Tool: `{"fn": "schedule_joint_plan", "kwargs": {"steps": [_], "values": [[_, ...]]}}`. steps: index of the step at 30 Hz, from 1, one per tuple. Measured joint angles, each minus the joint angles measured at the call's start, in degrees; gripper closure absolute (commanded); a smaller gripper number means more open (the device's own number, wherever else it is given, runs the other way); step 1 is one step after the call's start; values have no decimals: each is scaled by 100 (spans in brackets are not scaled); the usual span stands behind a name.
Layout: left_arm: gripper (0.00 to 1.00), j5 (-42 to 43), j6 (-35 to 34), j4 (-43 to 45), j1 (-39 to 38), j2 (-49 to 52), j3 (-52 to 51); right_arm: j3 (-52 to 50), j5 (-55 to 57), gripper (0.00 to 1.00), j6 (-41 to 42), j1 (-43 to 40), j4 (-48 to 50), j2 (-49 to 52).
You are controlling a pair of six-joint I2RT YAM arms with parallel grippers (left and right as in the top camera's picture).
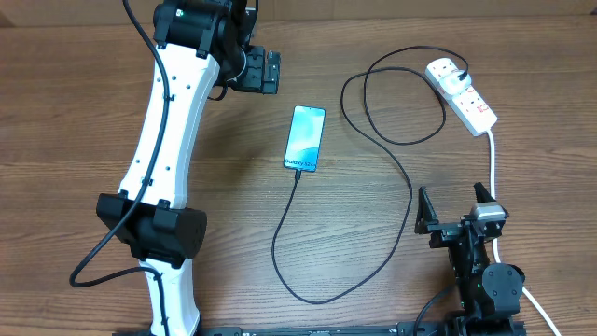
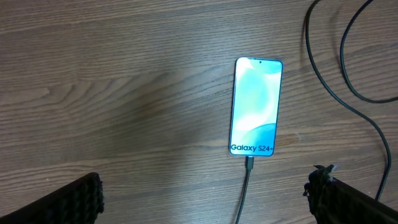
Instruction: Plug charger to phone and switch on socket
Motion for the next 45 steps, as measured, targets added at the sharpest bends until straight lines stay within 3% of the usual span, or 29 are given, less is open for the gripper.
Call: {"fn": "schedule_joint_plan", "kwargs": {"steps": [45], "values": [[0,-262,7,-96,0,0,2,0,42,0,-133,0,4,0]]}}
